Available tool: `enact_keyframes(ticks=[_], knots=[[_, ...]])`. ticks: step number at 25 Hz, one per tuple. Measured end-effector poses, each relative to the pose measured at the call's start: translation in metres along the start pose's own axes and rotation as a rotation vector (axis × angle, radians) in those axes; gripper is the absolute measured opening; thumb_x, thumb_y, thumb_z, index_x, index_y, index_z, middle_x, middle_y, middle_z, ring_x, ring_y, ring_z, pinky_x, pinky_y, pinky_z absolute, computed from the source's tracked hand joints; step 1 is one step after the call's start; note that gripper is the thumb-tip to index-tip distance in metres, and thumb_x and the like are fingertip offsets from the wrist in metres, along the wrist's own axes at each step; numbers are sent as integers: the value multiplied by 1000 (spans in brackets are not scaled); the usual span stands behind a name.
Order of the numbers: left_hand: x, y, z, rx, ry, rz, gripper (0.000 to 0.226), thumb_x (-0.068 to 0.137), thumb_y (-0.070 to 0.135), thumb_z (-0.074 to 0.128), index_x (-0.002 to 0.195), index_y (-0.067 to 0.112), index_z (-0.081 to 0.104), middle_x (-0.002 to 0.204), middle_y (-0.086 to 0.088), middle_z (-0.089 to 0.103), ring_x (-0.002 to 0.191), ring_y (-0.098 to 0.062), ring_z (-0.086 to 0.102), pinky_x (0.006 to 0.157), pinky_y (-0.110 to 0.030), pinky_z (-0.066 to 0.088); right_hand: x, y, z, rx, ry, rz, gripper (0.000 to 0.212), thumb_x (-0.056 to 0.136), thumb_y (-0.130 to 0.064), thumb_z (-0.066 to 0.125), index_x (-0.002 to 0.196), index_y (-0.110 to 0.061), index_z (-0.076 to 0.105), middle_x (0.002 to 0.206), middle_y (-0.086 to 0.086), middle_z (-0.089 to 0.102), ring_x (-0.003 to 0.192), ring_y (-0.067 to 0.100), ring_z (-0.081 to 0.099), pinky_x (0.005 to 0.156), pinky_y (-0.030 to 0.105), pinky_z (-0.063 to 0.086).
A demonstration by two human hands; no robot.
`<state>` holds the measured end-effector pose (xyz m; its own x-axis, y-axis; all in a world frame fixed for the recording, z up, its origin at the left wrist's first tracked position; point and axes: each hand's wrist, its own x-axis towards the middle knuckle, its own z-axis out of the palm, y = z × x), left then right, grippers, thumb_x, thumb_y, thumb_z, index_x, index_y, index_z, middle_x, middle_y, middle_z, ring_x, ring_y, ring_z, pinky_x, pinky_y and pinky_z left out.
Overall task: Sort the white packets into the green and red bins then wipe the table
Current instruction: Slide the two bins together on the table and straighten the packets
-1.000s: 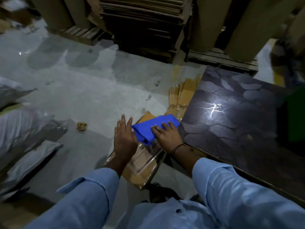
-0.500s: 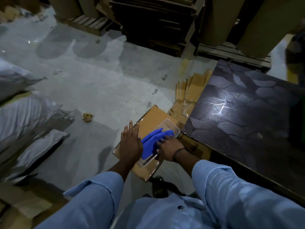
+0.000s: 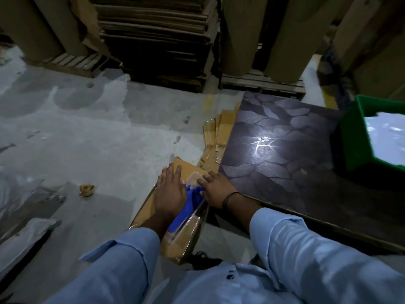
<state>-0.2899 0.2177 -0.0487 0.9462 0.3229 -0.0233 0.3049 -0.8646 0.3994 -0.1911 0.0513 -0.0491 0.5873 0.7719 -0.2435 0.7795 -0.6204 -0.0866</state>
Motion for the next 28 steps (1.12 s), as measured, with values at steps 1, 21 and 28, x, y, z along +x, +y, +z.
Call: enact_keyframes(ticks=[1, 21, 28], knots=[[7, 11, 0, 0, 16, 40, 58, 107, 37, 32, 161, 21, 21, 170, -7, 12, 157, -29, 10, 128, -45, 12, -6, 10, -6, 7, 45, 24, 54, 99, -40, 47, 148, -17, 40, 151, 13, 43, 140, 33, 34, 115, 46, 29], [86, 324, 66, 49, -111, 682, 67, 99, 46, 22, 157, 15, 34, 165, -14, 28, 152, -35, 26, 126, -50, 16, -222, 294, -59, 18, 463, 708, 49, 88, -35, 60, 131, -11, 61, 130, 15, 62, 122, 41, 54, 101, 49, 47], [88, 466, 113, 81, -117, 816, 63, 99, 43, 37, 157, 17, 34, 166, -12, 27, 153, -34, 24, 126, -50, 17, -316, 406, -59, 33, 440, 842, 50, 86, -30, 68, 131, -9, 61, 131, 19, 61, 126, 43, 53, 102, 50, 46]])
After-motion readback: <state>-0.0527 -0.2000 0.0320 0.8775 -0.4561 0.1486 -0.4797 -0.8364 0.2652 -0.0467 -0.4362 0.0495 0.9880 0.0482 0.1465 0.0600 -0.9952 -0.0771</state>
